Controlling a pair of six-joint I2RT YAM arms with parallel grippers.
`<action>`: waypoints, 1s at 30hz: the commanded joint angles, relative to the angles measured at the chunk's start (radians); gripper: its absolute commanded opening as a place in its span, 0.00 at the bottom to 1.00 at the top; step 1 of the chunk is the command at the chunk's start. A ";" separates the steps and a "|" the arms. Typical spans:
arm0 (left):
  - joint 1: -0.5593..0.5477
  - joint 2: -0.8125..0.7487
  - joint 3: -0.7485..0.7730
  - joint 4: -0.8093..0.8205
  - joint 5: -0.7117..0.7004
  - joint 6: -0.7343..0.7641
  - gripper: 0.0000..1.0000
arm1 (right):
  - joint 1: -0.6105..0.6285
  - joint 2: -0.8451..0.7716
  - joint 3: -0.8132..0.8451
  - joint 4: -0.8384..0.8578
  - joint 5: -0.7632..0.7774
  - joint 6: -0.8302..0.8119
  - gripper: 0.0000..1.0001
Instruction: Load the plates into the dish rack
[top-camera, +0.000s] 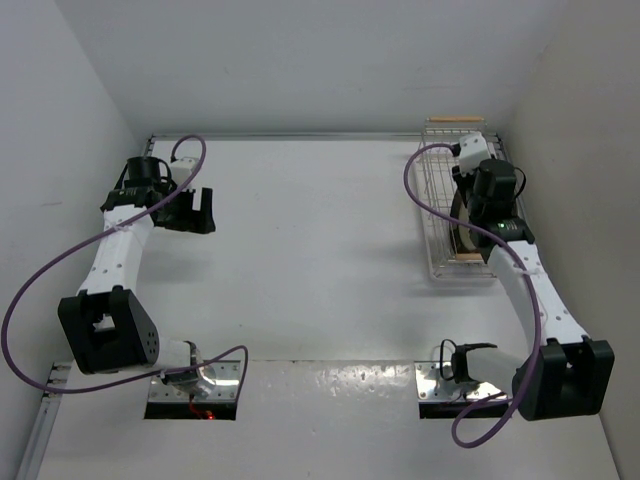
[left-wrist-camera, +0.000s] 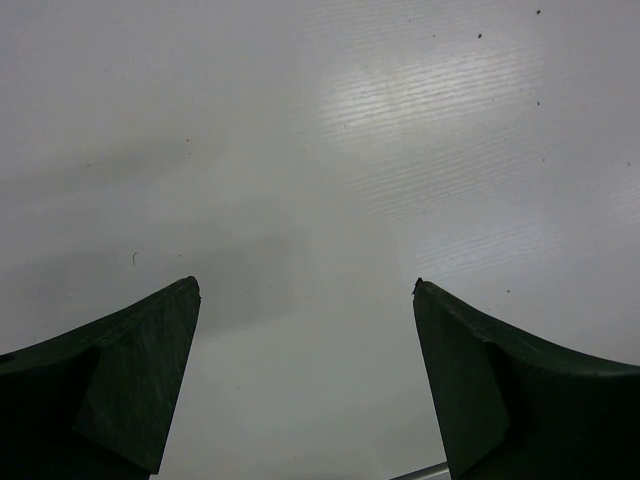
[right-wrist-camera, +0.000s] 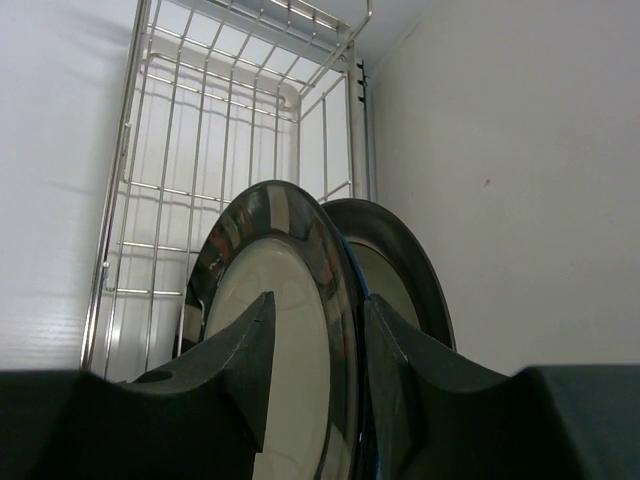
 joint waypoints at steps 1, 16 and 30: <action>-0.007 -0.001 0.024 0.016 0.007 -0.003 0.92 | -0.004 -0.003 0.053 0.050 0.004 0.018 0.40; -0.007 -0.001 0.024 0.016 -0.002 -0.003 0.92 | -0.001 -0.051 0.199 -0.077 -0.097 0.123 0.73; -0.007 -0.011 -0.043 0.016 -0.143 0.049 0.92 | 0.002 -0.540 -0.288 -0.281 -0.507 0.805 1.00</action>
